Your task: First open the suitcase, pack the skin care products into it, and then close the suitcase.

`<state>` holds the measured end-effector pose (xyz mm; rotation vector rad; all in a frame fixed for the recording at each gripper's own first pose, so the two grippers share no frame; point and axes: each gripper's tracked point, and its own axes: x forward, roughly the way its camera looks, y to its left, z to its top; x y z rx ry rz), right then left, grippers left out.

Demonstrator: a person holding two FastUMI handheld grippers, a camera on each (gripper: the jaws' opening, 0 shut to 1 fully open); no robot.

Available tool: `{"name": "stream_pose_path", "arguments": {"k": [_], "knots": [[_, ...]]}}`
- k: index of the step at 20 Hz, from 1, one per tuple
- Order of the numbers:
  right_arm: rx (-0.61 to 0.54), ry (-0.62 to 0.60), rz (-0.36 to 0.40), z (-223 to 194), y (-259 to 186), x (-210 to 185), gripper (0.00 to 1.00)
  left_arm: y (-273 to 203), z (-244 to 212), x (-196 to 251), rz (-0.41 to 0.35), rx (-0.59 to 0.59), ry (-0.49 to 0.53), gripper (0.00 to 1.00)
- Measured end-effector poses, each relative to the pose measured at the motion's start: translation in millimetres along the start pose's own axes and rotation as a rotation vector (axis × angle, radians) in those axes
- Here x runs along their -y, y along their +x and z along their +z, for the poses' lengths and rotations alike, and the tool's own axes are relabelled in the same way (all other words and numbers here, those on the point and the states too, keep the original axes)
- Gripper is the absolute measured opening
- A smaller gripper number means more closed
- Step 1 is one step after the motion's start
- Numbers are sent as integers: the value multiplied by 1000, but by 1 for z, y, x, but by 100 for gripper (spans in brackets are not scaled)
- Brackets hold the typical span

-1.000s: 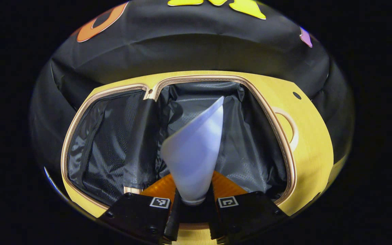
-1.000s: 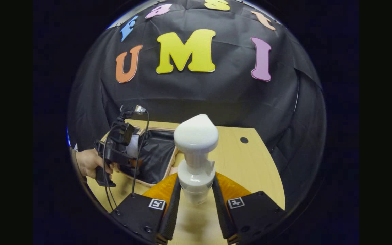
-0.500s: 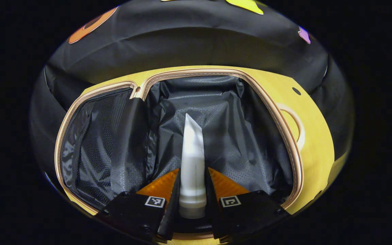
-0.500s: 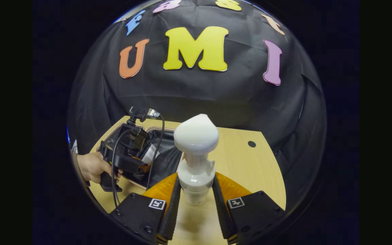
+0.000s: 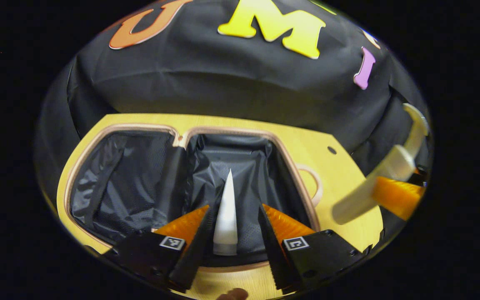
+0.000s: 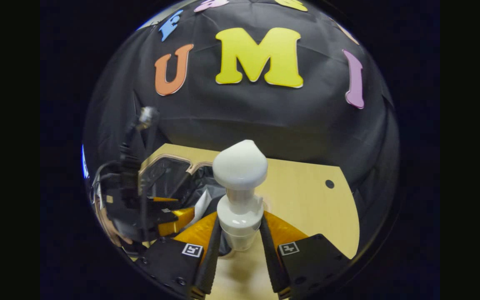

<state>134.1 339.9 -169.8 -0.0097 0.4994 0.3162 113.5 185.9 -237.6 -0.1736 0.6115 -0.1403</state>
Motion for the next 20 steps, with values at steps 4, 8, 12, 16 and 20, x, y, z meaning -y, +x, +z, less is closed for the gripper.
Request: {"name": "stream_pose_path", "arguments": {"k": [4,8,12,16,20], "knots": [[-69,12,63,-14,37,-37,49,-43,30,-23,43,163,32,90],[-199,50,33,-55,67,-49,49,-96,55,-32,72,298,66,95],[-302,76,9,-81,75,-54,49,-147,80,-43,75,451,91,95],[-317,65,-28,-73,91,-58,49,-178,96,-43,83,535,99,95],[-352,74,-80,-73,115,-58,48,-192,97,-57,109,559,80,97]]}}
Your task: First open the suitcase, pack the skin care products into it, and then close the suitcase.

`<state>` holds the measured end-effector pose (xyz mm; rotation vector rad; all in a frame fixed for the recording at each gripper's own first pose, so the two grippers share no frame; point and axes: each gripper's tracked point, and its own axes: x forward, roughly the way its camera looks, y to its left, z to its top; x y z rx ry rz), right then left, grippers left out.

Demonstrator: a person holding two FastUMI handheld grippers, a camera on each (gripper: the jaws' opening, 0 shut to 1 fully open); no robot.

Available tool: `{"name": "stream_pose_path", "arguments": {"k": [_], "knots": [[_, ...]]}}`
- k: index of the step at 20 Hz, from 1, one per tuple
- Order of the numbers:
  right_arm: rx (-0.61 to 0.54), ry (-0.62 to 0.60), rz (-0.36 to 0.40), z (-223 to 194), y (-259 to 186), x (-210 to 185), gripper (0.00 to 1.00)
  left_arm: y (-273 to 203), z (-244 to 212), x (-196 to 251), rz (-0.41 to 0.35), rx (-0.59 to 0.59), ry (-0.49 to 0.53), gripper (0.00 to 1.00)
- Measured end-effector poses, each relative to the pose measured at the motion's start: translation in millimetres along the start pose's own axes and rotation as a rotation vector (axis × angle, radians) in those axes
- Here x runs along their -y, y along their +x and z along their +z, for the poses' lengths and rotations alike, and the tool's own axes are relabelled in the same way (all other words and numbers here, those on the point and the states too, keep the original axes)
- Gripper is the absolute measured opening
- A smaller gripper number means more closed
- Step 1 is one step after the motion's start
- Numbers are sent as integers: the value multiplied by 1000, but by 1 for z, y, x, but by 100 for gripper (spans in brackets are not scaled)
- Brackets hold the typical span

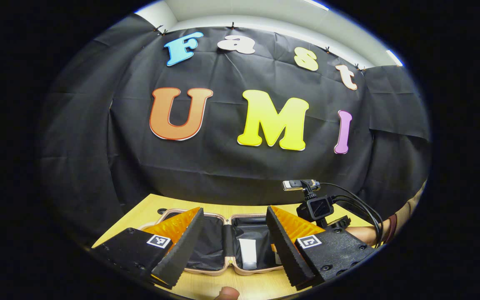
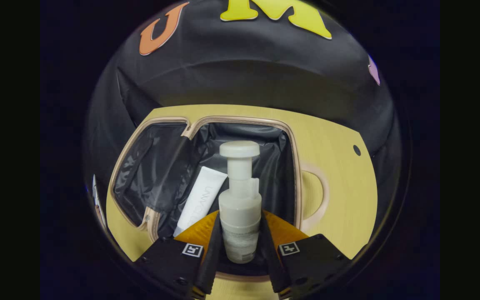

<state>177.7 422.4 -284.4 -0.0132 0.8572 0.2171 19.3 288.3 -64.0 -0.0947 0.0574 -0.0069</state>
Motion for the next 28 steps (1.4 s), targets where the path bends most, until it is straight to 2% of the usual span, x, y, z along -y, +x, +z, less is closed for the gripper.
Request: {"name": "stream_pose_path", "arguments": {"k": [1,6,9,11,15,16,18,19,20,21,23,25,28], "knots": [[-17,10,-6,-3,5,0,48,-4,0,-4,6,-2,-6,94],[-64,7,-73,-18,27,10,49,-13,0,-26,36,6,-40,94],[-63,20,-81,-17,29,11,49,-12,-9,-42,56,-11,-99,94],[-59,35,-81,-18,28,13,48,-11,-13,-59,81,-25,-103,95],[10,75,-50,-4,5,14,53,-7,-15,-99,153,-46,-104,94],[32,76,-35,1,-8,14,60,-6,-15,-111,174,-46,-108,95],[97,83,6,16,-40,13,62,-1,-18,-131,198,-57,-131,94],[133,78,37,22,-58,12,63,3,-22,-139,198,-64,-170,94],[176,64,62,27,-76,12,69,7,-24,-149,190,-65,-227,94],[215,46,85,30,-96,14,69,12,-29,-160,192,-69,-302,95],[281,15,102,31,-142,22,76,25,-47,-183,194,-107,-470,95],[342,-26,134,27,-192,26,76,36,-73,-201,190,-146,-609,95],[440,-99,93,27,-258,49,78,47,-113,-242,240,-166,-804,96]]}}
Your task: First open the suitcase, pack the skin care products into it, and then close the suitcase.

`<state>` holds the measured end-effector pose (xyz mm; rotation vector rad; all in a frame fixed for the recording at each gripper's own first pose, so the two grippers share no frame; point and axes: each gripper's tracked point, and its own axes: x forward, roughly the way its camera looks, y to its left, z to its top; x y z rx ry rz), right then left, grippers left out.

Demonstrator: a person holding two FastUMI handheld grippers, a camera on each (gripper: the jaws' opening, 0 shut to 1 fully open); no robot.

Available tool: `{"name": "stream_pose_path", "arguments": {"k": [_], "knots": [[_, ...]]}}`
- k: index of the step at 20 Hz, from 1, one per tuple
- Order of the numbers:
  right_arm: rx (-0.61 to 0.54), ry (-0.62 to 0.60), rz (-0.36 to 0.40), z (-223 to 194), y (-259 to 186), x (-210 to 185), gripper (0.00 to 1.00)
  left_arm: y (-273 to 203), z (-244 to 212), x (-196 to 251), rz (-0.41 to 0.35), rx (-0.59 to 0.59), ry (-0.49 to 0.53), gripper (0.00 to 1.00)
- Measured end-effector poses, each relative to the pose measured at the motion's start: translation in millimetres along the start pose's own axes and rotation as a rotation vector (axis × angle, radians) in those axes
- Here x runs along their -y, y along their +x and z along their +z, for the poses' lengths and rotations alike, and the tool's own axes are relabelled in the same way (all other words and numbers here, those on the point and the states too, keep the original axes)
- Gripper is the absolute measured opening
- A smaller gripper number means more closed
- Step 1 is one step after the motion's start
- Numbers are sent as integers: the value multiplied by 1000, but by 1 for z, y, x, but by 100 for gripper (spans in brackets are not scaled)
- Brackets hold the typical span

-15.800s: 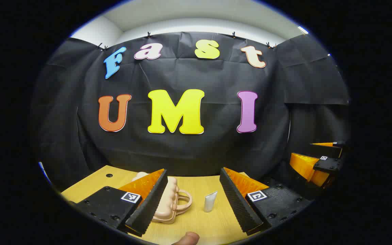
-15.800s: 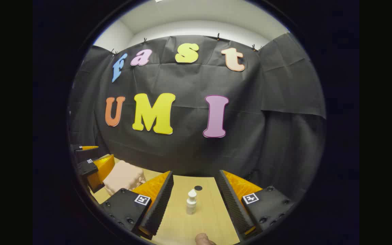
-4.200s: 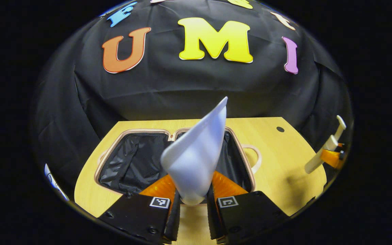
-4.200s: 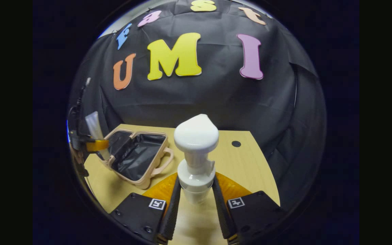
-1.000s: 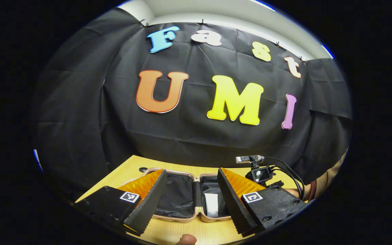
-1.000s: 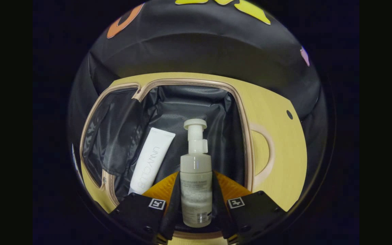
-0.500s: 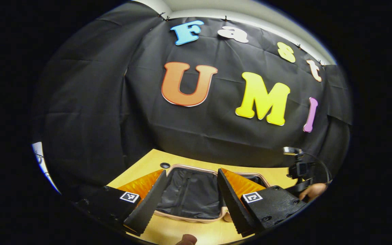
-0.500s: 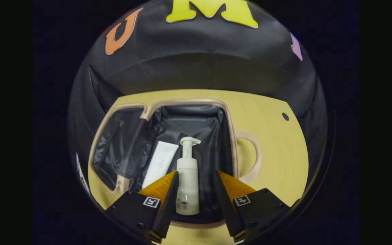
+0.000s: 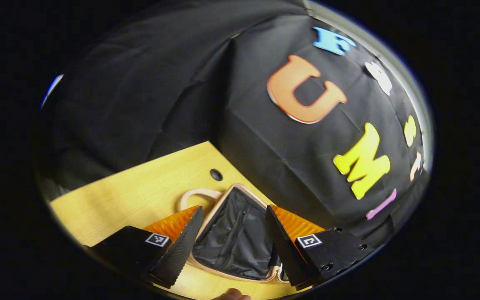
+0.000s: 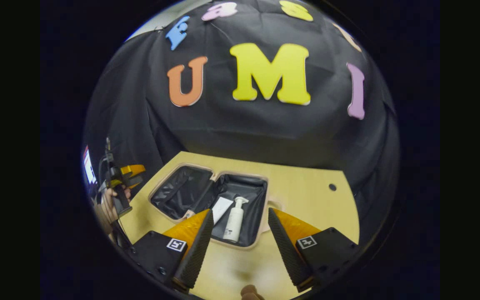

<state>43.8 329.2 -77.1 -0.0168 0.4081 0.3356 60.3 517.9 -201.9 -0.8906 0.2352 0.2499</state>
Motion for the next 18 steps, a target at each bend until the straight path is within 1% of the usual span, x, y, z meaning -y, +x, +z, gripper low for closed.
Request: {"name": "stream_pose_path", "arguments": {"k": [1,2,3,4,7,8,10,11,13,14,15,16,17,18], "knots": [[16,-7,-6,8,-21,2,75,8,-1,-11,-12,-12,-70,96],[29,-6,-11,10,-40,1,78,11,-4,-19,-19,-20,-141,95],[39,-5,-23,12,-56,2,78,16,-5,-27,-27,-24,-204,95],[43,-2,-39,12,-69,5,75,21,-5,-39,-20,-22,-257,96],[47,-2,-67,12,-95,7,76,39,-17,-65,9,-41,-383,95],[41,-7,-68,11,-99,6,78,47,-19,-66,-2,-57,-435,94],[33,-32,-71,8,-106,4,78,61,-25,-69,-8,-69,-516,91],[34,-44,-66,8,-109,2,76,65,-30,-74,7,-78,-537,87],[28,-56,-59,6,-112,-3,78,69,-41,-83,29,-108,-584,57],[28,-54,-55,6,-115,-4,77,68,-44,-88,37,-113,-599,76],[31,-47,-54,7,-118,-6,77,67,-43,-88,32,-109,-619,67],[35,-39,-56,8,-119,-5,77,69,-43,-87,30,-110,-634,48],[43,-31,-58,11,-121,-5,77,70,-42,-84,25,-109,-640,37],[49,-25,-64,11,-123,-2,77,72,-41,-81,19,-102,-640,31]]}}
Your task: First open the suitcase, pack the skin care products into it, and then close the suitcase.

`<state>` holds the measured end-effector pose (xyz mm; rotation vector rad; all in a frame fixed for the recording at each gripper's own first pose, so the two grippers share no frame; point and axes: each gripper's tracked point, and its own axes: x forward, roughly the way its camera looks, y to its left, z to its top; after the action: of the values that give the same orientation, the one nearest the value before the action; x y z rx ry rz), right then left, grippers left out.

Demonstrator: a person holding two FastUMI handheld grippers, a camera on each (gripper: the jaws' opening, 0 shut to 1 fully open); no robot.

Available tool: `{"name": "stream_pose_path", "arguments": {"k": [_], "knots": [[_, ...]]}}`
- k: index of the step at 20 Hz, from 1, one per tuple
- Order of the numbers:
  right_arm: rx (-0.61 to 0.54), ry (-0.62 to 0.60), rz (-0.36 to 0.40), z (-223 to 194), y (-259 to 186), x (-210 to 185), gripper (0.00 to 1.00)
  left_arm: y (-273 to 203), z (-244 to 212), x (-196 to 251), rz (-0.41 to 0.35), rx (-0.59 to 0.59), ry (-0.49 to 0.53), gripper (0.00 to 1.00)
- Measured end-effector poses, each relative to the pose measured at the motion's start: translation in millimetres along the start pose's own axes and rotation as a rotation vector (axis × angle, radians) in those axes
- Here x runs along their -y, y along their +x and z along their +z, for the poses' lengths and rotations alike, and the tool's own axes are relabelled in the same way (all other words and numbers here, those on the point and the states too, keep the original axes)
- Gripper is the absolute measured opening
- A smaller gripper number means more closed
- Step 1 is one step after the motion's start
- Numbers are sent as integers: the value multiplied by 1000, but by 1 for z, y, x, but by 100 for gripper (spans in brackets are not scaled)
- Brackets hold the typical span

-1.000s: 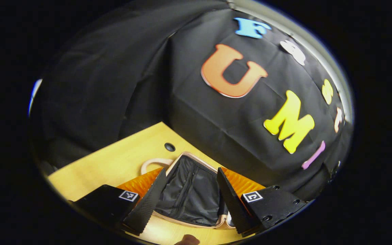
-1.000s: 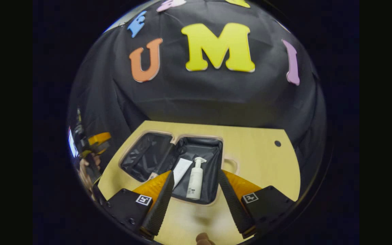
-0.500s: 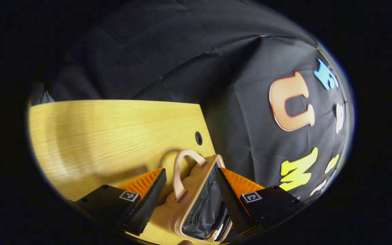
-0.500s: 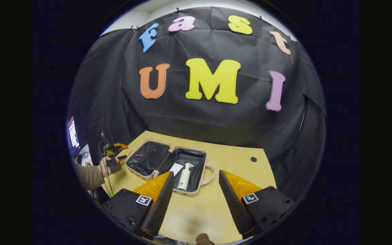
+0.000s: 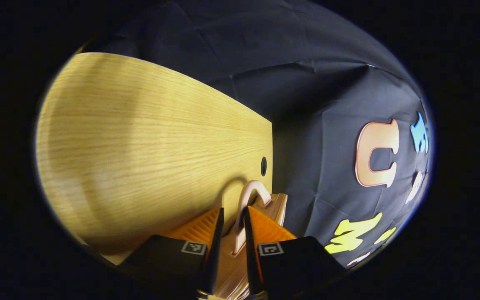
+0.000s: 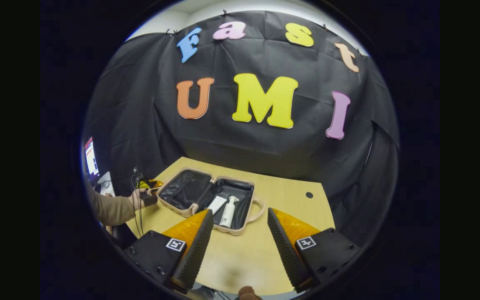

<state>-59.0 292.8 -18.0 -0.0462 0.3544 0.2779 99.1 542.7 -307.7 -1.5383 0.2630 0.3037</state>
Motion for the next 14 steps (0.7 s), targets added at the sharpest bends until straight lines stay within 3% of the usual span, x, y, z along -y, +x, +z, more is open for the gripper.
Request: {"name": "stream_pose_path", "arguments": {"k": [1,2,8,9,10,11,12,14], "knots": [[6,1,-5,1,-2,3,78,2,-2,1,9,0,21,16],[12,3,-8,2,-4,6,77,0,0,-1,11,6,42,11],[22,36,-21,-3,-10,37,78,-8,0,13,6,33,74,4],[24,44,-18,-5,-11,43,77,-12,0,21,3,48,99,12],[31,49,-19,-5,-11,50,78,-16,1,30,4,61,134,3],[38,54,-22,-5,-12,59,77,-21,1,41,2,78,181,12],[45,58,-23,-6,-15,66,78,-24,0,50,8,90,237,4],[79,43,-56,-3,-18,87,76,-34,-4,71,18,124,360,3]]}}
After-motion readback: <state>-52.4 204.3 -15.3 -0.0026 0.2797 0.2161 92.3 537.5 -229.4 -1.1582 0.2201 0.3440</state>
